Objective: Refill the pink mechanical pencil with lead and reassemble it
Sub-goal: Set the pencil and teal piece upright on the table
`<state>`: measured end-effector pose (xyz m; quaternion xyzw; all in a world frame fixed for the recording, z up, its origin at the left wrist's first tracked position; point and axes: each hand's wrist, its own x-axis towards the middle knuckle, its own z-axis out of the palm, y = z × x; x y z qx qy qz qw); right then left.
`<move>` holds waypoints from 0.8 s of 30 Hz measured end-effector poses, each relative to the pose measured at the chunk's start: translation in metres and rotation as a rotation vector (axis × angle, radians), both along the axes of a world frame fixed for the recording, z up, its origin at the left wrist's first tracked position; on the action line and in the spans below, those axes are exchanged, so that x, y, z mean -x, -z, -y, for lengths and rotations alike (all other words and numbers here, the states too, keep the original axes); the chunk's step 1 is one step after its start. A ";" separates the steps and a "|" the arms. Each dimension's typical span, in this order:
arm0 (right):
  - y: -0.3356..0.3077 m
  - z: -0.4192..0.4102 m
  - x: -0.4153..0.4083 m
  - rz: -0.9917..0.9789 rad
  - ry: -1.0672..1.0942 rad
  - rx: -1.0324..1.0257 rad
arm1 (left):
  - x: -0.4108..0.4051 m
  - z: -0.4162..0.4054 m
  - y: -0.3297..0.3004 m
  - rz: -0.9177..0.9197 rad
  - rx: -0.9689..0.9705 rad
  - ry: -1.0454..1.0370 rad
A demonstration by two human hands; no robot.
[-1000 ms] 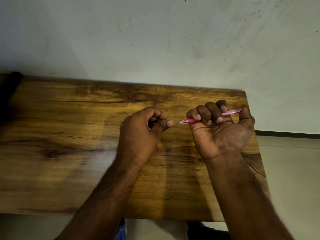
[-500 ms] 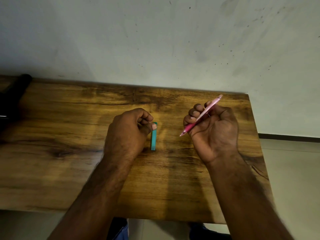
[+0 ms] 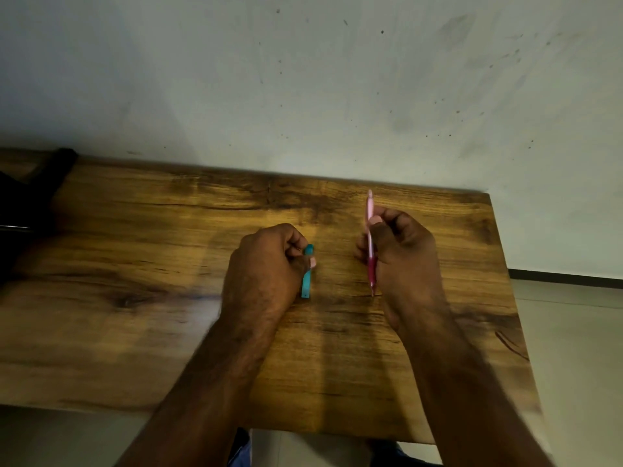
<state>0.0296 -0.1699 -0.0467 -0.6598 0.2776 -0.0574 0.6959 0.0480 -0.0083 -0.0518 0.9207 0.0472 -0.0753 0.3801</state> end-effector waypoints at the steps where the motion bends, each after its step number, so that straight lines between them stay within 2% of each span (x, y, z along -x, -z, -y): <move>1: 0.003 0.000 0.001 -0.022 -0.021 0.104 | 0.001 0.001 0.000 -0.001 -0.003 0.003; 10: 0.009 -0.001 0.006 -0.108 -0.215 0.668 | 0.002 0.007 0.002 0.016 -0.063 0.029; 24: 0.004 -0.013 0.011 -0.083 -0.308 0.982 | 0.002 0.009 0.012 0.053 -0.068 0.051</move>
